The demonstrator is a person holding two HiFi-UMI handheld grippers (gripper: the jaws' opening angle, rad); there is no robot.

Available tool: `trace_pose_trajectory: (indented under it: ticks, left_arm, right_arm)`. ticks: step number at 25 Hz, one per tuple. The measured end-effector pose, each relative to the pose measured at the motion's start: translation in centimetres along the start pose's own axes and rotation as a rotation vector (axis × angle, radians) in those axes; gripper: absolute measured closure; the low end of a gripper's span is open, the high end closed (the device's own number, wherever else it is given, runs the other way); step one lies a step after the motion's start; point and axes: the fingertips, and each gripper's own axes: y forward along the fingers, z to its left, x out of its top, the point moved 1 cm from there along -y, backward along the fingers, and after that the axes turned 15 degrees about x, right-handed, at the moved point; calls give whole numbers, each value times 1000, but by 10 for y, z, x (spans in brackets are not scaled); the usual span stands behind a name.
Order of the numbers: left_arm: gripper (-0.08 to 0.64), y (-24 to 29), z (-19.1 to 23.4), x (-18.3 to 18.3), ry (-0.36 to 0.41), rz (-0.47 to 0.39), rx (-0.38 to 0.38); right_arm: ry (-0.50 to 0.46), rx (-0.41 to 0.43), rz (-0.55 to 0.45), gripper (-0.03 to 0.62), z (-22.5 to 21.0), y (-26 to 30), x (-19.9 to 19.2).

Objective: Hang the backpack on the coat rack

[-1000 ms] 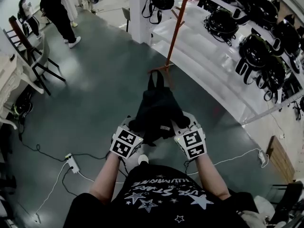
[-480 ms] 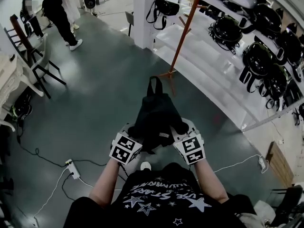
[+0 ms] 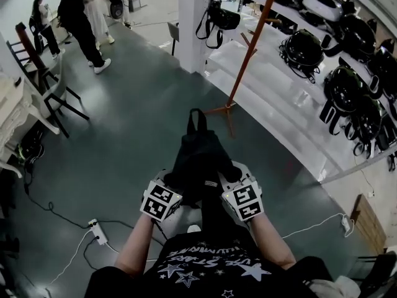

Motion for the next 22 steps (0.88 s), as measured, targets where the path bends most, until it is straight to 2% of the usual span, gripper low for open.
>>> trace_pose_trajectory:
  ticks: [8,15,22]
  left_arm:
    - [472,68,49,32,-4,40,40]
    - [472,153,88,96,6,40,66]
    - [472,234,105,154,32,30,67]
  right_arm:
    - [12,62,-27,535,-76,62,16]
    - [19,91,-37,534,-176,104,45]
    - [19,63,-61,534,-273,126,58]
